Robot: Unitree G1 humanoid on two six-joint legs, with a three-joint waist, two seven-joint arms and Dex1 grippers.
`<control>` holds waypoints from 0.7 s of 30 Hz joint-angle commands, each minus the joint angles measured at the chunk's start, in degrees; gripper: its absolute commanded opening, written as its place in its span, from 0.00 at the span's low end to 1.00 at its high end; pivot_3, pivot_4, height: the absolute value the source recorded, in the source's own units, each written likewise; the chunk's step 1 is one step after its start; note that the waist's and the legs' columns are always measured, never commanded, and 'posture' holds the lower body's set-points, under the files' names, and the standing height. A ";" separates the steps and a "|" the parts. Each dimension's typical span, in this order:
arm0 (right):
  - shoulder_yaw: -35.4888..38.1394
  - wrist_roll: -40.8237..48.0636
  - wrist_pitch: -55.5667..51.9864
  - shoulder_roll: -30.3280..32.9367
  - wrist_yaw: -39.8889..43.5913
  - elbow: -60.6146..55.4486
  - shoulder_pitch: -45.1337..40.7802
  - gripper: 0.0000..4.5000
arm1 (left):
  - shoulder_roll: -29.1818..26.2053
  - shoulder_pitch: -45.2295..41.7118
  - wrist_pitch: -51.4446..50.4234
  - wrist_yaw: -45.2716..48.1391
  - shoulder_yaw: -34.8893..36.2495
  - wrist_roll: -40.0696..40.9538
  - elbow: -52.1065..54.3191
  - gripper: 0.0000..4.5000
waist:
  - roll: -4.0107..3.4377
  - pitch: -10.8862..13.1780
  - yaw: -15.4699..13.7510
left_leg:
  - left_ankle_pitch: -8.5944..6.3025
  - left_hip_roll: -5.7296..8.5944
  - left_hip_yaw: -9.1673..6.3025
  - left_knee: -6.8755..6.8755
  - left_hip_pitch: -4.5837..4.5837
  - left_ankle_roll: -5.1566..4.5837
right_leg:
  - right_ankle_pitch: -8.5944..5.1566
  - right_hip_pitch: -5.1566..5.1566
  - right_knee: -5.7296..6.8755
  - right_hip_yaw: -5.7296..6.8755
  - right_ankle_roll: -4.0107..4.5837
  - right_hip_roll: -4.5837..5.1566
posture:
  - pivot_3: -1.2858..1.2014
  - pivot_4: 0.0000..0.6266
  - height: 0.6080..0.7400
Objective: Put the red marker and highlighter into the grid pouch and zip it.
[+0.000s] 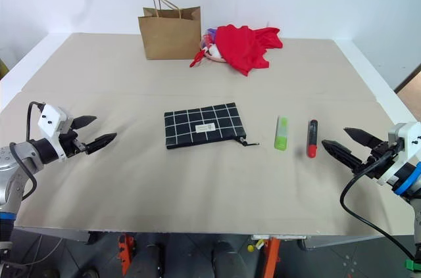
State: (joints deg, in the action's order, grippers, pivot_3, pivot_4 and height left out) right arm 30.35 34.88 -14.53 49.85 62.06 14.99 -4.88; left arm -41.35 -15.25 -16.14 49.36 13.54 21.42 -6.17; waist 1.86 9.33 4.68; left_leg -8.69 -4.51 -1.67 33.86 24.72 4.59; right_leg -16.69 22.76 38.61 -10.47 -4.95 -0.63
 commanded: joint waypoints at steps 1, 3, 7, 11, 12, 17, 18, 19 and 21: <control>1.40 0.48 -0.53 0.57 -0.74 -2.17 -0.74 0.98 | -0.77 0.74 1.29 0.47 1.73 0.66 2.18 1.00 | 0.00 0.00 0.00 | 0.00 0.00 0.00 0.00 0.00 0.00 | 0.00 0.00 0.00 0.00 0.00 0.00 | 0.52 0.24 1.00; 1.07 0.53 -1.19 0.52 -1.23 -3.16 -0.94 0.98 | -0.41 1.41 1.11 0.94 1.70 1.32 3.08 1.00 | 0.00 0.00 0.05 | 0.00 0.00 0.01 0.00 0.00 0.00 | 0.00 0.00 0.00 0.00 0.00 0.00 | 0.52 0.24 1.00; 1.56 0.59 -1.75 0.46 -1.74 -3.81 -0.55 0.98 | -0.23 1.78 1.17 1.28 1.46 1.43 3.42 1.00 | 0.00 0.00 0.00 | 0.00 0.00 0.00 -0.01 0.00 0.00 | 0.00 0.01 0.01 0.00 0.00 0.00 | 0.52 0.24 1.00; 2.00 0.62 -2.01 0.54 -1.84 -4.36 -0.05 0.98 | -0.20 1.62 1.01 1.59 1.18 1.56 3.43 1.00 | 0.00 0.00 0.00 | 0.00 0.00 0.00 0.01 0.00 0.00 | 0.00 -0.01 0.01 0.00 0.00 0.00 | 0.52 0.24 1.00; 2.02 0.56 -1.98 0.63 -1.80 -4.40 0.02 0.98 | -0.22 1.57 1.01 1.70 1.09 1.58 3.42 1.00 | 0.00 0.00 0.00 | 0.00 0.00 0.00 0.01 0.00 0.00 | 0.00 0.00 0.01 0.00 0.00 0.00 | 0.52 0.24 1.00; 0.82 0.73 -2.58 0.77 -1.61 -6.39 -0.72 0.98 | -0.25 1.12 1.35 3.13 -0.01 1.81 3.80 1.00 | -0.01 0.00 -0.01 | 0.00 0.00 0.00 0.01 0.00 0.00 | 0.00 0.00 0.01 0.00 0.00 0.00 | 0.52 0.24 1.00; -0.63 1.18 -3.65 0.43 -1.76 -8.27 -1.57 0.98 | -0.05 0.99 1.35 3.84 -0.96 1.83 4.70 1.00 | -0.01 0.01 0.02 | 0.00 0.00 0.00 0.01 0.00 0.00 | 0.00 0.00 0.02 0.00 0.00 0.00 | 0.52 0.24 1.00; -1.62 1.48 -4.48 0.16 -1.89 -9.63 -2.16 0.98 | 0.11 0.90 1.35 4.36 -1.62 1.80 5.34 1.00 | -0.01 0.01 0.07 | 0.00 0.00 0.00 0.01 0.00 0.00 | 0.00 0.00 0.04 0.00 0.00 0.00 | 0.52 0.24 1.00; -4.53 1.60 -6.05 -1.16 -2.95 -11.72 -4.66 0.98 | 0.80 0.66 0.53 5.28 -3.73 1.96 7.32 1.00 | -0.02 0.00 0.23 | 0.01 0.00 0.00 0.01 -0.01 0.01 | 0.01 0.00 0.07 0.00 0.00 0.00 | 0.52 0.24 1.00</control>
State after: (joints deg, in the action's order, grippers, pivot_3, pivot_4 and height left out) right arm 26.98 35.38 -19.73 49.06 59.67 6.76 -7.82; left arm -40.88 -13.62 -16.10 53.54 10.75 22.54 -2.01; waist 1.84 9.33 4.92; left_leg -8.68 -4.51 -1.67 33.90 24.69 4.61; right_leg -16.65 22.75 38.70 -10.47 -4.95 -0.64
